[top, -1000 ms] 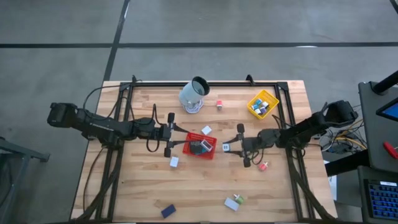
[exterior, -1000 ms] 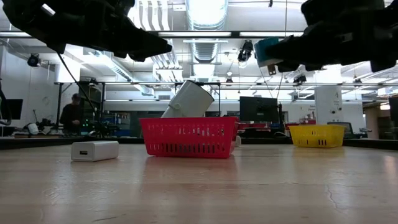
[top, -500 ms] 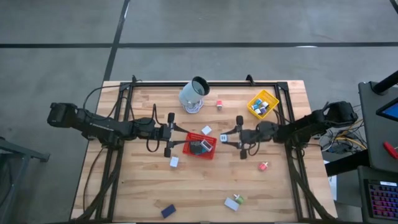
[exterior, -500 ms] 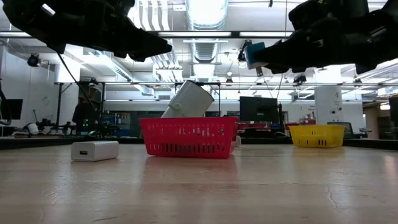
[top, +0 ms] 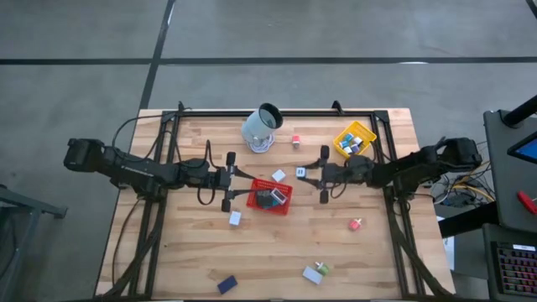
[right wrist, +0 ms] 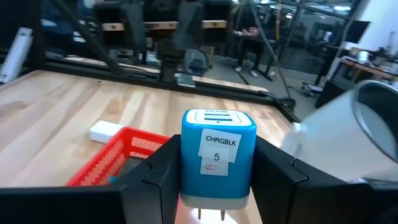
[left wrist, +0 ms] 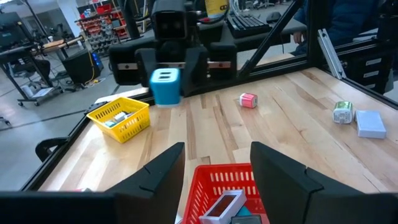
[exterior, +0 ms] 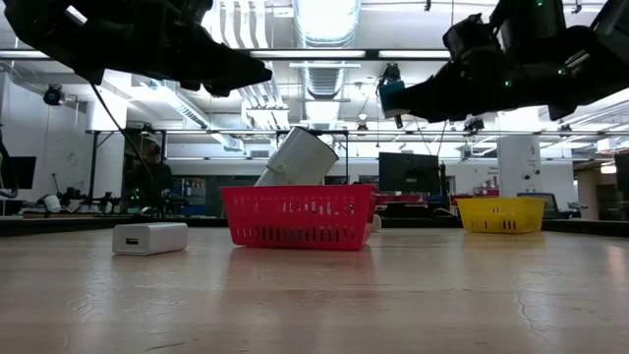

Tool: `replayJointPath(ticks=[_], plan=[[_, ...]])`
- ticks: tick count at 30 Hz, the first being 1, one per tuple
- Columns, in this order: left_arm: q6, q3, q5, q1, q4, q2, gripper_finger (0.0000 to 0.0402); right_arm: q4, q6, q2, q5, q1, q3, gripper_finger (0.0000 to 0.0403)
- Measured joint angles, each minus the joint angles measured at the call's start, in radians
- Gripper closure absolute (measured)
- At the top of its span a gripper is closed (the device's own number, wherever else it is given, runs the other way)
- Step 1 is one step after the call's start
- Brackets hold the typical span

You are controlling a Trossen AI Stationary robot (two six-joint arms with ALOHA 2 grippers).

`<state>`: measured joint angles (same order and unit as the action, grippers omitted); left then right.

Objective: Pick & Place Office items
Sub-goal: Put the blue charger adapter into the yellow basket

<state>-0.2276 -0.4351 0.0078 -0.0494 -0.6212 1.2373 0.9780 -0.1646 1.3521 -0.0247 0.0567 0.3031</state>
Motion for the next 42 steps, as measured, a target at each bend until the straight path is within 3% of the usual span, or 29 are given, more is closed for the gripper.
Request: replayJointPath(ticks=[26, 35, 42], plan=[[0.0, 0.0, -0.001, 0.0, 0.0, 0.0, 0.0215, 0.005, 0.038, 0.0, -0.005, 0.236, 0.0, 0.026], [-0.001, 0.0, -0.001, 0.0, 0.0, 0.0, 0.0215, 0.005, 0.059, 0.0, -0.045, 0.29, 0.0, 0.026], [-0.001, 0.0, -0.001, 0.0, 0.0, 0.0, 0.0215, 0.005, 0.111, 0.0, -0.16, 0.341, -0.002, 0.026]])
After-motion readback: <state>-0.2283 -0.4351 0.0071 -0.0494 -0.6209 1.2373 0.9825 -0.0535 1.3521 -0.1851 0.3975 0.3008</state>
